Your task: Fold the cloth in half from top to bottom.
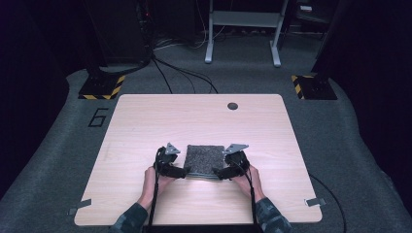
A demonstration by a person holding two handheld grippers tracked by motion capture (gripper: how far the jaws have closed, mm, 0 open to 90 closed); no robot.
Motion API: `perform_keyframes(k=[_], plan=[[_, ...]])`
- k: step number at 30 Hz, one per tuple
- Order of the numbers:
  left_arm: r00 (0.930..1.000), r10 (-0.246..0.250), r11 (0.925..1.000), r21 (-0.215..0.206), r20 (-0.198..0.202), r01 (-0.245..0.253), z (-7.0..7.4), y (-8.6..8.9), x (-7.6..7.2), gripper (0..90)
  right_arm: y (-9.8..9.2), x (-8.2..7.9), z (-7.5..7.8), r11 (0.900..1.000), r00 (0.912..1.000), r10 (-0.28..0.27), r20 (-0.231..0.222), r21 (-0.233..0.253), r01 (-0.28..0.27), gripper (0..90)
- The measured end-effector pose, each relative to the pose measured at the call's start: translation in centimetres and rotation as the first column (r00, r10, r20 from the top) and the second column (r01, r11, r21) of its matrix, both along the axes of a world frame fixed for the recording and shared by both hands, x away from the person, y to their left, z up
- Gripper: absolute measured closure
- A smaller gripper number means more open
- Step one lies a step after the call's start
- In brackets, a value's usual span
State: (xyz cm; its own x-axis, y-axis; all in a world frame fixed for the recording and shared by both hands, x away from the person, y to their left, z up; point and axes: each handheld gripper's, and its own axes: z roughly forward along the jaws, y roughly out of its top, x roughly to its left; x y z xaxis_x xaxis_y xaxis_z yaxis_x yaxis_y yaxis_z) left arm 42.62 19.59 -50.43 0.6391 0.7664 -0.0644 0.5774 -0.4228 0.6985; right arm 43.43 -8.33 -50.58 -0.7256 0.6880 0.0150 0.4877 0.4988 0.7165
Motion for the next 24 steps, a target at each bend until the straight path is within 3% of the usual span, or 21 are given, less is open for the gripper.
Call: perform_keyframes(k=[5,9,14,19,24], plan=[[0.9991,0.037,0.9993,-0.01,0.021,-0.037,0.5,1.7,-0.6,14.3,-1.8,-0.8,1.0,0.999,0.9994,-0.029,0.016,0.022,0.029,10.6],[0.9982,0.054,0.9974,-0.049,0.027,-0.053,1.0,2.7,-1.4,11.9,-3.7,-1.5,1.6,0.998,0.9984,-0.054,0.015,0.043,0.054,10.6],[0.9954,0.078,0.9965,-0.035,0.056,-0.076,1.5,4.2,-2.8,10.5,-6.1,-2.6,1.8,0.993,0.9943,-0.102,0.031,0.056,0.1,10.5],[0.987,0.136,0.9903,-0.038,0.084,-0.134,1.6,6.1,-4.3,9.0,-8.9,-3.8,2.1,0.986,0.986,-0.16,0.047,0.063,0.156,10.4],[0.9768,0.182,0.9833,-0.024,0.113,-0.18,1.6,8.1,-5.5,8.6,-11.5,-4.9,2.2,0.974,0.9724,-0.22,0.077,0.07,0.215,10.5]])
